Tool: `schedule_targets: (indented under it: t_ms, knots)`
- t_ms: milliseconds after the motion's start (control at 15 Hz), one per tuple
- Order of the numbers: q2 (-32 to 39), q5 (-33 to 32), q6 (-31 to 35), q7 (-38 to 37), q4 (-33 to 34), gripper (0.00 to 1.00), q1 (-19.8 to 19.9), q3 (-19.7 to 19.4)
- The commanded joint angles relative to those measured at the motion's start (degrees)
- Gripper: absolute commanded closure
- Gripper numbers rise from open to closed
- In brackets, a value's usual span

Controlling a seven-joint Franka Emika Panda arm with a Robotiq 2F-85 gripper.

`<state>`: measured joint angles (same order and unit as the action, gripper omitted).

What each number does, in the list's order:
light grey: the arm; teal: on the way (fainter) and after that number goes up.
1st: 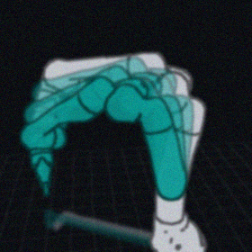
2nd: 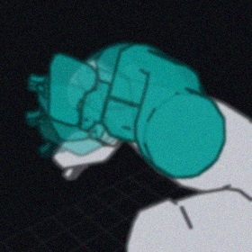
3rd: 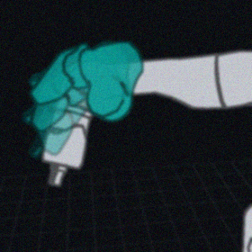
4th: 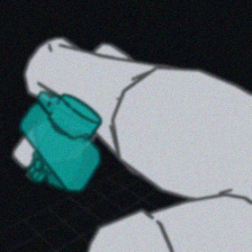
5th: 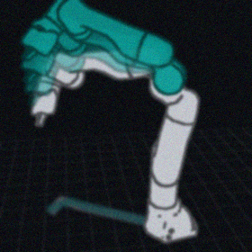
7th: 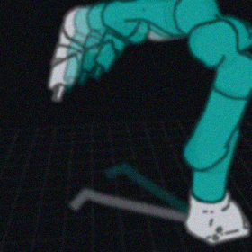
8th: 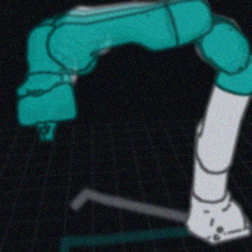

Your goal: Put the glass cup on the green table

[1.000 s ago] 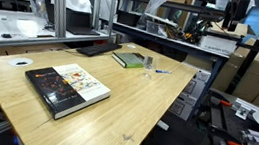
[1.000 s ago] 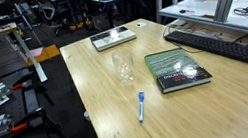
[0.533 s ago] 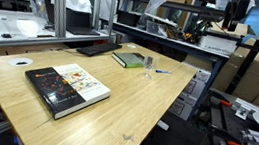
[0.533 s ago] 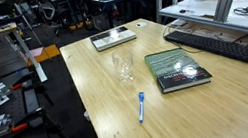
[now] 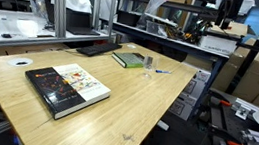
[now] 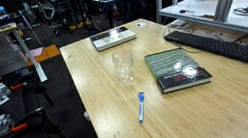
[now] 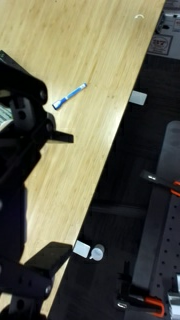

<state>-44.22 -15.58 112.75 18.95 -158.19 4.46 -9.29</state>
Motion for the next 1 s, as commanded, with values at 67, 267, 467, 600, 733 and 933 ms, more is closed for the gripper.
schedule_targets:
  t_ms: [67, 267, 467, 600, 733, 933]
  knots:
    - [7.92, -0.76, 10.62, 8.22, 4.44, 0.00, -1.76, -4.08]
    - [15.22, 1.02, 19.18, 18.94, 8.32, 0.00, -4.31, -7.80]
    - [22.37, 5.11, 21.83, 28.98, 12.58, 0.00, -7.51, -8.64]
    - [27.00, 8.03, 21.45, 33.28, 14.92, 0.00, -8.96, -7.03]
    - [31.44, 8.32, 22.11, 35.44, 16.51, 0.00, -8.99, -4.74]
    - [36.77, 2.61, 25.37, 32.37, 17.75, 0.00, -6.14, -1.69]
